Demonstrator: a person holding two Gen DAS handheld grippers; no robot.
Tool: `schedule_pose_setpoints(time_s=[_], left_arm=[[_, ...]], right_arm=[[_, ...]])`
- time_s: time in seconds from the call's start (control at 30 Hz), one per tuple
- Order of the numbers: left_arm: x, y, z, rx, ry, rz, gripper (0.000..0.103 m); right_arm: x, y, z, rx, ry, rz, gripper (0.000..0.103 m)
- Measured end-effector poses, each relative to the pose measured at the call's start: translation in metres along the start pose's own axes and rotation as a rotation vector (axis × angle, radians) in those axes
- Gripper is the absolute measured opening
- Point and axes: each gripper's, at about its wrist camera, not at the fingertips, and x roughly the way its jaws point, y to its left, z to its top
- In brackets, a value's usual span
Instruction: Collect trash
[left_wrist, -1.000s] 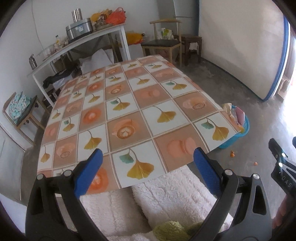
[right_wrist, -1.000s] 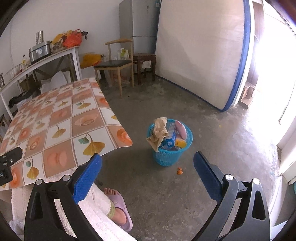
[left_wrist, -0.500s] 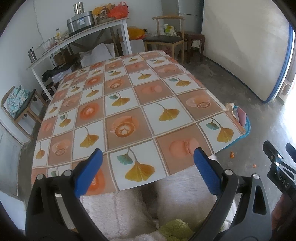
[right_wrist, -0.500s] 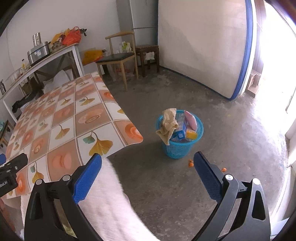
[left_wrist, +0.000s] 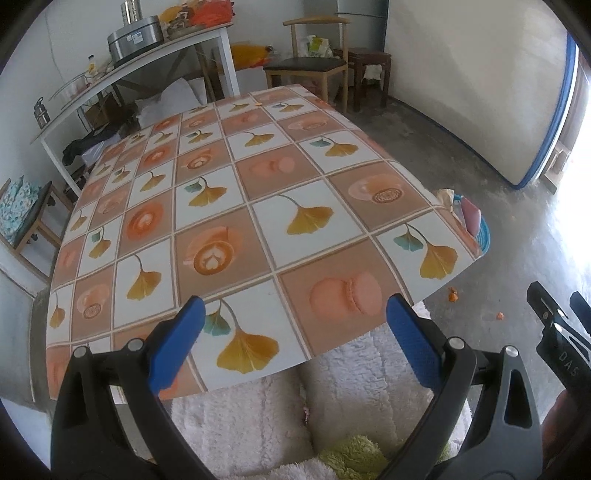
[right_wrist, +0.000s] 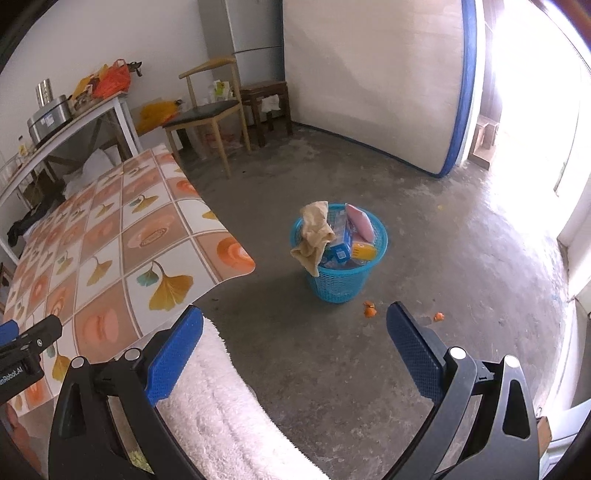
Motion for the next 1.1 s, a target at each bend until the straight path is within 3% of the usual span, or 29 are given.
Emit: schedule_pose_setpoints(time_s=[0.43, 1.1], left_arm=[[-0.018, 0.001, -0.009, -0.018, -0.031, 0.04, 0.094], [-0.021, -0.008, -0.013, 0.014, -0.031, -0.01, 0.094]], right_arm=[[-0.017, -0.004, 0.002, -0.028, -0.046, -0.015, 0.097], [-0.024, -0.008, 0.007, -0.046, -0.069, -0.03, 0.097]])
